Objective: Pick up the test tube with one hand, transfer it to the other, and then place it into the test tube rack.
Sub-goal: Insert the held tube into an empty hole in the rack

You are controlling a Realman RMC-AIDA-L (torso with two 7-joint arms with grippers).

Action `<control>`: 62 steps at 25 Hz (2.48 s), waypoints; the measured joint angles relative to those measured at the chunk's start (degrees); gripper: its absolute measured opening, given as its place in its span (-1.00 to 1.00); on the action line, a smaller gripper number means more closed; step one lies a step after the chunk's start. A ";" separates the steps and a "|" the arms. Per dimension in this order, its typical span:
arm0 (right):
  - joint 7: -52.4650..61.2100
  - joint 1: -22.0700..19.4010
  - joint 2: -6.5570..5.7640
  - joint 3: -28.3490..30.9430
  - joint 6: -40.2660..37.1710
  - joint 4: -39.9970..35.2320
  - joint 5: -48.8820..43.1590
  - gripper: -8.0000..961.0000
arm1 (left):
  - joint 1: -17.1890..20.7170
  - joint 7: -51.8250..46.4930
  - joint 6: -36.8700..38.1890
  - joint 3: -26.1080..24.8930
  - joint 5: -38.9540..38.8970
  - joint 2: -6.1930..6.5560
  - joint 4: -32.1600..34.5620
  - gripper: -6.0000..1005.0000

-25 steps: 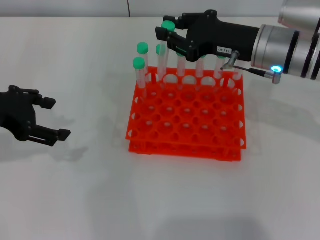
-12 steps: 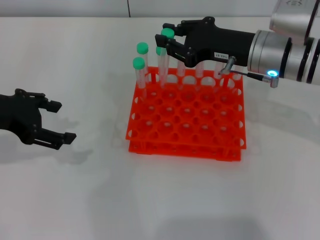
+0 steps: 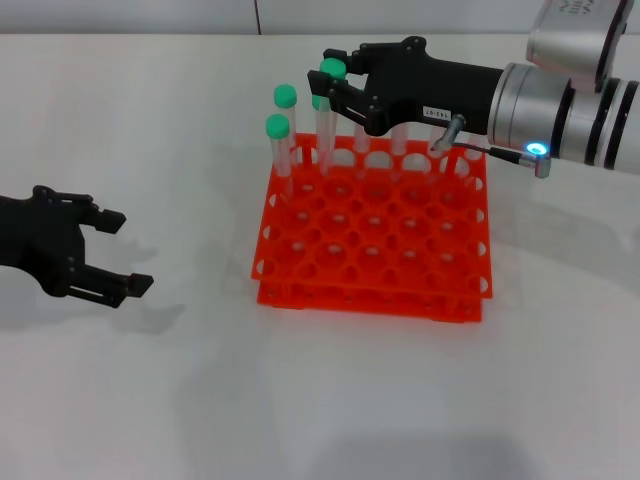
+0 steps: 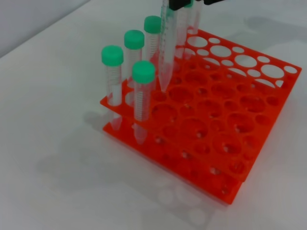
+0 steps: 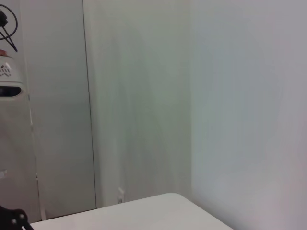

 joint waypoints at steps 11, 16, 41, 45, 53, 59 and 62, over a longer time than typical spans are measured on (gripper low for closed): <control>-0.40 0.12 0.00 -1.39 1.37 0.07 1.23 -0.43 | 0.02 0.41 0.11 0.00 0.04 0.00 -0.35 0.77; -0.87 0.23 0.00 -2.73 2.30 0.08 2.10 -0.43 | 0.01 0.42 0.07 0.01 0.04 -0.07 -0.36 0.77; -4.23 1.34 0.00 -5.08 2.41 3.04 5.90 -0.43 | -0.21 0.42 -0.24 0.00 0.03 -0.36 -0.54 0.77; -4.06 1.46 0.00 -5.11 2.47 3.43 5.93 -0.43 | -0.44 0.65 -0.28 0.00 0.03 -0.36 -1.02 0.77; -3.51 1.51 0.00 -5.12 2.52 4.45 5.97 -0.43 | -0.57 1.04 -0.36 0.00 0.03 -0.40 -1.22 0.77; -3.01 1.61 0.00 -5.12 2.52 4.75 5.97 -0.43 | -0.62 1.11 -0.42 0.00 0.03 -0.43 -1.32 0.77; -2.27 2.28 0.00 -5.41 2.52 5.31 5.97 -0.43 | -0.61 1.18 -0.47 0.00 0.03 -0.44 -1.40 0.77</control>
